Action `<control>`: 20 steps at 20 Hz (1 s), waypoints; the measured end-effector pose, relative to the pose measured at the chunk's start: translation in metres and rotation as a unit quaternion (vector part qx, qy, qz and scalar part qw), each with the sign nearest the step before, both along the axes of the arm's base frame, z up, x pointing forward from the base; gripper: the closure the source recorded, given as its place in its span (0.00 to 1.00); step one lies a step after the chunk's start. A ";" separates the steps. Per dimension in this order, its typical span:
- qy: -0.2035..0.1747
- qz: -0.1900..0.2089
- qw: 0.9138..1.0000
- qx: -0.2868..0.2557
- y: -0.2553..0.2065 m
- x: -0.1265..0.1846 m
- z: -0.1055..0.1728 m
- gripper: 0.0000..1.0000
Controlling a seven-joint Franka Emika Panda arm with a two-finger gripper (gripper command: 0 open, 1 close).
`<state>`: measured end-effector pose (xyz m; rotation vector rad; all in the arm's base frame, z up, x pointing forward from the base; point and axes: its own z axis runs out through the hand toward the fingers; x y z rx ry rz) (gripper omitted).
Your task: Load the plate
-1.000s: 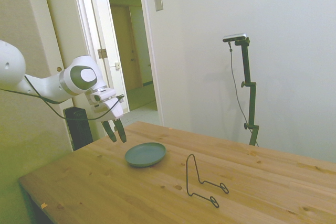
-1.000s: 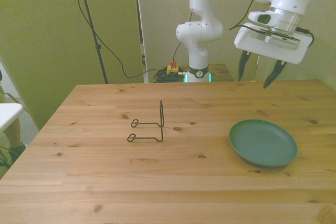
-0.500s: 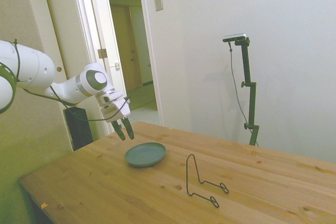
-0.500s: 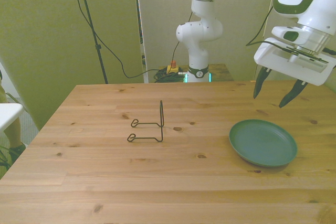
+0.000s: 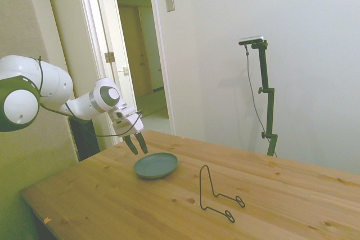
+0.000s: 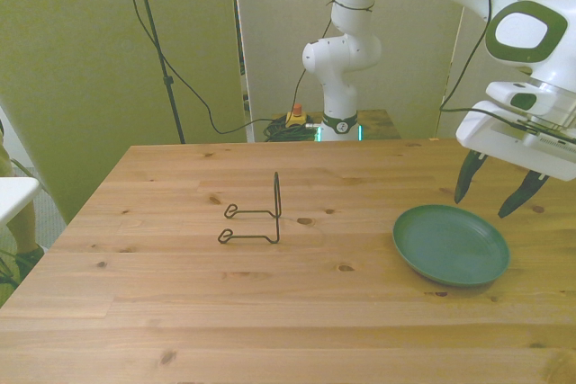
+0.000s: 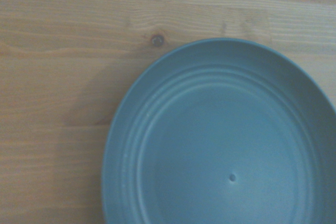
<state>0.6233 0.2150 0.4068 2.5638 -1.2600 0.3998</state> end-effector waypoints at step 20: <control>0.002 0.019 1.000 0.009 0.013 0.009 -0.046 0.00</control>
